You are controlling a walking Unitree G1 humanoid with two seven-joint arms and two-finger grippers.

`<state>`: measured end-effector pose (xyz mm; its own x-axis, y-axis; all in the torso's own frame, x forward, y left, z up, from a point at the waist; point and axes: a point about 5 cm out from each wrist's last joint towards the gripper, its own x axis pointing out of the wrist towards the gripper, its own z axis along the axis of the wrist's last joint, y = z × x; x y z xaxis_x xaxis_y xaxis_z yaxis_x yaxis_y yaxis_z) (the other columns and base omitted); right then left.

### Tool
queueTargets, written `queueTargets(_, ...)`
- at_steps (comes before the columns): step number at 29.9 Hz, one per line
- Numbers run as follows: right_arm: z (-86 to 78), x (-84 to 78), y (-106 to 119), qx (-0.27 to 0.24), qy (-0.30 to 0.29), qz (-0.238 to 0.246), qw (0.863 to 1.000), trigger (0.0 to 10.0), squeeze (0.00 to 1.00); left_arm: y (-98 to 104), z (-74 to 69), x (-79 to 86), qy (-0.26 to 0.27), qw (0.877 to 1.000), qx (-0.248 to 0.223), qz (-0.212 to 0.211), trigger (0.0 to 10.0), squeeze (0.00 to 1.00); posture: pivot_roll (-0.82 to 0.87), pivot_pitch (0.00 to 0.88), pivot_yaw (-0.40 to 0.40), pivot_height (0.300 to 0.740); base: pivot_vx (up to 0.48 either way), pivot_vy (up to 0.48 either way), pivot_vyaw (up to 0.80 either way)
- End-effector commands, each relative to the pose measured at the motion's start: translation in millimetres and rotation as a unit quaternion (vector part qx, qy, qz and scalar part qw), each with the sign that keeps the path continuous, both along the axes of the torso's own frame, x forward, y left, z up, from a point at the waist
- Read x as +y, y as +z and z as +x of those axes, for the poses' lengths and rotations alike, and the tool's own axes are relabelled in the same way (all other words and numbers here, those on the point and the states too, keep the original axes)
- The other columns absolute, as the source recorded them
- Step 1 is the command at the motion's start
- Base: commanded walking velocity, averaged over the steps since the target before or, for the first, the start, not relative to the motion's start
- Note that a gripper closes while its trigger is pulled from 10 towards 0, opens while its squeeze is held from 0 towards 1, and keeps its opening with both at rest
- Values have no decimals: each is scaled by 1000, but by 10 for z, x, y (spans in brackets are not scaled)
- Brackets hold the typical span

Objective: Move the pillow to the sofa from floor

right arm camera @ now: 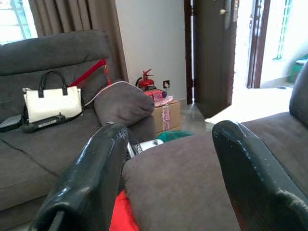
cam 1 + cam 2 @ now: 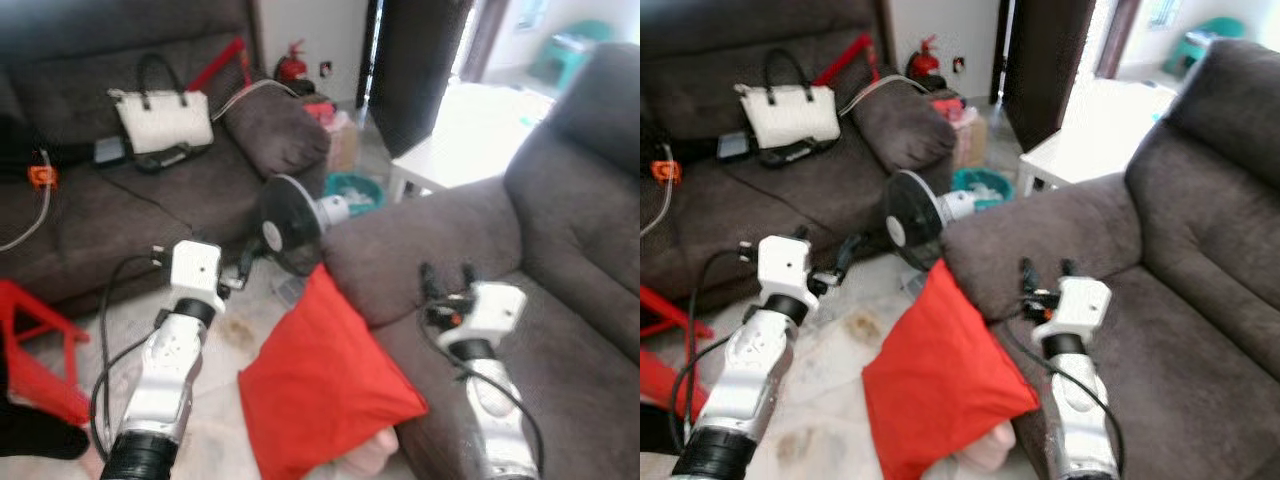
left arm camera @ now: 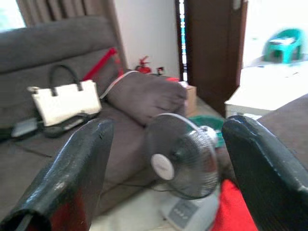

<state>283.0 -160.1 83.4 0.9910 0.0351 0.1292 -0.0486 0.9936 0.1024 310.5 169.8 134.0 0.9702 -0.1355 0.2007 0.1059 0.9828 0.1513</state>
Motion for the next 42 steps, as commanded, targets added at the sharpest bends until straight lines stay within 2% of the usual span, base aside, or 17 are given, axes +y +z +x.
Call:
queueTargets(1,-22,-81,23,-6,-11,-5,1000,10000,0,-7,-13,-33,-3,1000,-1,2,10000,0,127,0,12,740,0,0,0)
queueTargets(8,-99,-139,20,-8,-17,-8,1000,10000,0,-27,-51,-20,13,1000,-7,-4,10000,0,125,0,3,740,0,0,0)
queueTargets(16,-270,-249,-29,6,-21,-22,1000,10000,0,-95,-170,50,30,1000,0,-4,10000,0,116,0,-10,740,0,0,0)
queueTargets(28,-269,-203,-12,6,-14,-20,1000,10000,0,-94,-174,52,29,1000,1,-3,10000,0,114,0,-6,740,0,0,0)
queueTargets(42,-263,-195,-51,31,-8,-34,999,10000,0,-91,-163,19,22,1000,3,-1,10000,0,110,0,-6,735,0,0,0)
